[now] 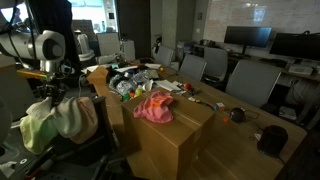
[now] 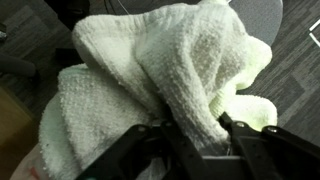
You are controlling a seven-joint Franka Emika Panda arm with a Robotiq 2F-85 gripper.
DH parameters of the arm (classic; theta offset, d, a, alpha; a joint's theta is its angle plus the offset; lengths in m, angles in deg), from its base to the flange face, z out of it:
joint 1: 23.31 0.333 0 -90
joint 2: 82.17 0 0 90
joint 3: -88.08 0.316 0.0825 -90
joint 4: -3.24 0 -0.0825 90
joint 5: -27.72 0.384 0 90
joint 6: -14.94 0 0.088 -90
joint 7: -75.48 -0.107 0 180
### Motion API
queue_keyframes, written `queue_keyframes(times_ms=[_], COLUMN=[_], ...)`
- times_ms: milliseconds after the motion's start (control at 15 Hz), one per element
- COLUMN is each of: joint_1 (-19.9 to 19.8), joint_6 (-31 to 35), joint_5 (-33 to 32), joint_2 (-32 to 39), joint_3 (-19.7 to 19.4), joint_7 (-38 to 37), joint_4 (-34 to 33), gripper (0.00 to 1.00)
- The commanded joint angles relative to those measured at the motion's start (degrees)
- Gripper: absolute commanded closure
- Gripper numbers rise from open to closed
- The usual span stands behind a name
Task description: Move the pink shirt, the green towel and the peach shirt on the top of the box respectively
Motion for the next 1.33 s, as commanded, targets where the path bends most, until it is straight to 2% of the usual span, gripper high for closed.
queue_keyframes(times_ms=[0,67,133,267,533,867,1267], joint_1=[1.2,1.2,1.2,1.2,0.7,-0.9,-4.2], joint_6=[-0.7,-0.9,-0.9,-1.3,-2.4,-6.1,-16.4], joint_5=[-0.5,-0.7,-0.7,-1.0,-1.2,-0.7,-1.7], joint_2=[0.6,0.5,0.4,0.1,-1.4,-9.4,-18.8], joint_3=[-0.6,-0.8,-0.8,-1.0,-1.7,-3.2,-5.3], joint_7=[-2.4,-2.9,-3.3,-4.0,-5.4,-5.8,-6.2], joint_4=[-1.3,-1.4,-1.4,-1.4,-1.0,0.8,-1.8], gripper=[0.92,0.98,1.0,0.97,0.97,0.97,0.97])
